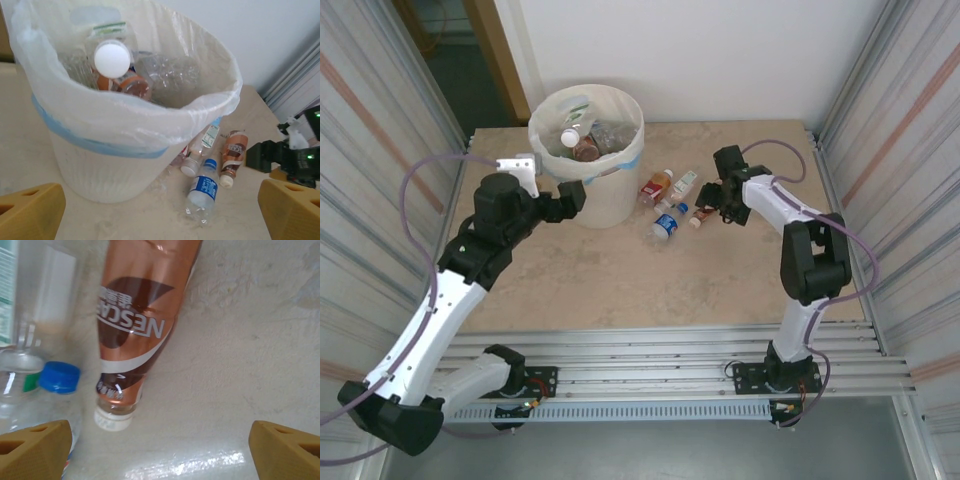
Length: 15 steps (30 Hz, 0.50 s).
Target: Put the plastic bottles in the bin
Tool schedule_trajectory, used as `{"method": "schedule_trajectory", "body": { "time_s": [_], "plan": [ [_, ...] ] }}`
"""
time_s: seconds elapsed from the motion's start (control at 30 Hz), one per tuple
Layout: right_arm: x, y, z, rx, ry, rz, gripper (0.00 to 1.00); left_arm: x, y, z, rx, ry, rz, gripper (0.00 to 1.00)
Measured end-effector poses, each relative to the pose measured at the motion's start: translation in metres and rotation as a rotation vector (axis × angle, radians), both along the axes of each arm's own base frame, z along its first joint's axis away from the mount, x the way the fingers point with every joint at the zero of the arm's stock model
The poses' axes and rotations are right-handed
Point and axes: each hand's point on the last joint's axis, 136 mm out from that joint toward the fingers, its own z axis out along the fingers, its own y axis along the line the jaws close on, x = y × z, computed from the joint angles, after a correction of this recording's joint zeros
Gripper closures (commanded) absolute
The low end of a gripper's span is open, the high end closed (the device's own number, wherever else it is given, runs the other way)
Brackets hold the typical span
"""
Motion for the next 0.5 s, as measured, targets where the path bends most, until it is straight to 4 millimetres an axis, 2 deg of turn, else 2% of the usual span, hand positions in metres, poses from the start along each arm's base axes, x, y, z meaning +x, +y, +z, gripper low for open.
{"method": "schedule_trajectory", "body": {
  "time_s": [0.2,0.5],
  "plan": [
    [0.005,0.002,-0.023,-0.004,0.027,-0.001,0.18,-0.005,0.000,-0.016,-0.067,0.033,0.014,0.01],
    [0.016,0.009,-0.020,0.007,-0.013,0.007,0.20,-0.005,-0.001,-0.019,-0.105,0.039,0.019,0.01]
  ]
}}
